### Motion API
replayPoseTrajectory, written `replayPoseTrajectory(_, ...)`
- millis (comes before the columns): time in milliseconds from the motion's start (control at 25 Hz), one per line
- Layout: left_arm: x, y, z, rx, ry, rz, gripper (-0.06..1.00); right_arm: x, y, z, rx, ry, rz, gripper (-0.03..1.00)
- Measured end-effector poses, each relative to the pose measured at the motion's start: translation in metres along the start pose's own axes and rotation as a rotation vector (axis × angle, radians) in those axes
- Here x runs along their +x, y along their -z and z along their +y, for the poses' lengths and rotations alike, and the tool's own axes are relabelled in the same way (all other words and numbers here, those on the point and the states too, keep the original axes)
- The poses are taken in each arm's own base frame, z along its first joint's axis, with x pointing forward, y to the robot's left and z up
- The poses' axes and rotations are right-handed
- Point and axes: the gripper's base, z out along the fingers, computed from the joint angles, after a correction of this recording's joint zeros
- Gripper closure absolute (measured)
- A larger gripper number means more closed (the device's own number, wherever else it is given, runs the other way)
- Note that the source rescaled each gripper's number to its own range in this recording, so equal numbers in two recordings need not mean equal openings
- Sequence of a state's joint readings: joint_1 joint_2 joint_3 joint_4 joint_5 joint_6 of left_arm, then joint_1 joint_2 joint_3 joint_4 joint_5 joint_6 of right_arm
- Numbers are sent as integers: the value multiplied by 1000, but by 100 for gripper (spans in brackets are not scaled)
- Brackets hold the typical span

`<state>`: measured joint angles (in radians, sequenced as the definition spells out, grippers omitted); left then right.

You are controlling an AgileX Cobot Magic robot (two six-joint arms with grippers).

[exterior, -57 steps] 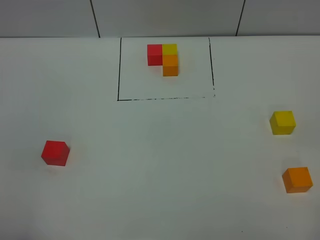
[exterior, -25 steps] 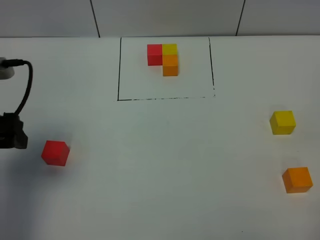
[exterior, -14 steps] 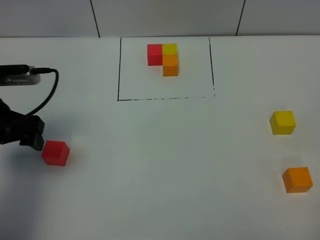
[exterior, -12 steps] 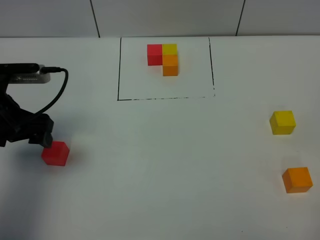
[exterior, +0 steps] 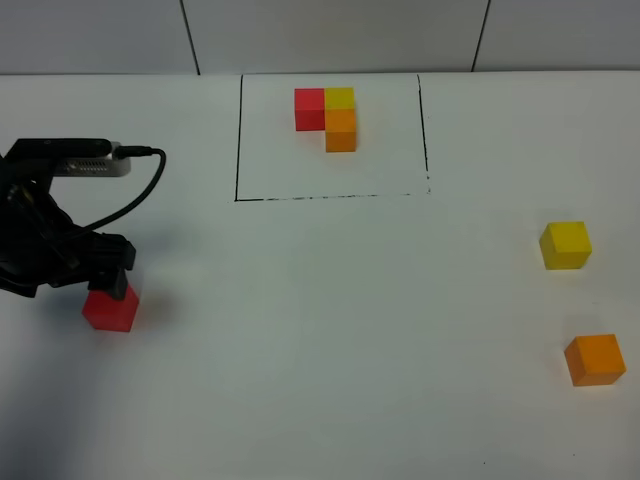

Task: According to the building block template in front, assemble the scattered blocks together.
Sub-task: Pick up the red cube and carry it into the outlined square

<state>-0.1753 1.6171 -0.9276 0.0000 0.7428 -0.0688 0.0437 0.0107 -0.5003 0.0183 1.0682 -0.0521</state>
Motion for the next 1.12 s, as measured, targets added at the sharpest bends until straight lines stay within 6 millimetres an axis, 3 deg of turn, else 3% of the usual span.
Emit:
replayPoseTrajectory(240,-4,-18,-9,1,-2,27,11,0,0,0,0,0,0,-3)
replayPoseTrajectory(600,-8,-28,-10,4,2,-2,11,0,0,0,0,-1,0,-3)
replayPoseTrajectory(1120,-10,-66,-10,-5,2,87,12,0,0,0,0,-1,0,-3)
